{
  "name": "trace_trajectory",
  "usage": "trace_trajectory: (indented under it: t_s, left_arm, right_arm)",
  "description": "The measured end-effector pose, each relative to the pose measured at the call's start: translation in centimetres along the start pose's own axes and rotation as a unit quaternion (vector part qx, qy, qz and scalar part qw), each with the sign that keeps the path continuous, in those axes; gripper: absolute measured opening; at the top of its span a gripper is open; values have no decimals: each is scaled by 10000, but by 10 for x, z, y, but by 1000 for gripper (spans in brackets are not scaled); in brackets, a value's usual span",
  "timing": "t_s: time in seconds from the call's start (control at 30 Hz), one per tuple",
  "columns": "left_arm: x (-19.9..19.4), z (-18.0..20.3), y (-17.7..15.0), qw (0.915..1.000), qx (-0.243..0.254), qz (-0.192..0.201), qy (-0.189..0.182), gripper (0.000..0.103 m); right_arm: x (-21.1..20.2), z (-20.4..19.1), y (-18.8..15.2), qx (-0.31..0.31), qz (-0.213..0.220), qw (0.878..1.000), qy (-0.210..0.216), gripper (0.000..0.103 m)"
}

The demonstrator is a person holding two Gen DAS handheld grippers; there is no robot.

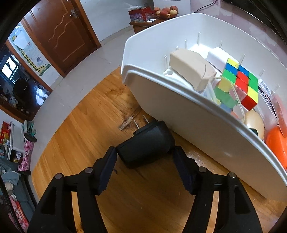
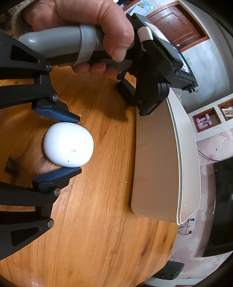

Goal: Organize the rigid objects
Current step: 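Lift the black charger and white earbud case and carry both over the bin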

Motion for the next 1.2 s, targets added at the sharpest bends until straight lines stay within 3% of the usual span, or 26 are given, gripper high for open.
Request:
trace_trajectory:
  t_s: [0.37,0.73,0.97,1.2]
  left_arm:
    - [5,-3,6,9994,-269,-130,-177,72]
    - [3,-3,6,9998,-74,66,-193,68]
    - [-6,-12,6,9986,361,165,-335,68]
    - [-35,-15,-2,9923,1044,295,-589,68]
  right_arm:
    - [1,3,-4,-38,-1,10000,-6,50]
    - [0,4,-5,-65,1,10000,-19,50]
    - [3,6,-3,-97,-46,9999,-38,50]
    - [3,8,-4,-36,-122,9999,-111,50]
Point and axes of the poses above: each gripper's, at about its wrist camera, not at the fingertips, and x roughly the way its jaws point, z to its right, y to its top, the point moved 10 cm from there along x, roughly the way its jaws point, and after that the axes turned 15 degrees about -y, right-handed, at the moved point
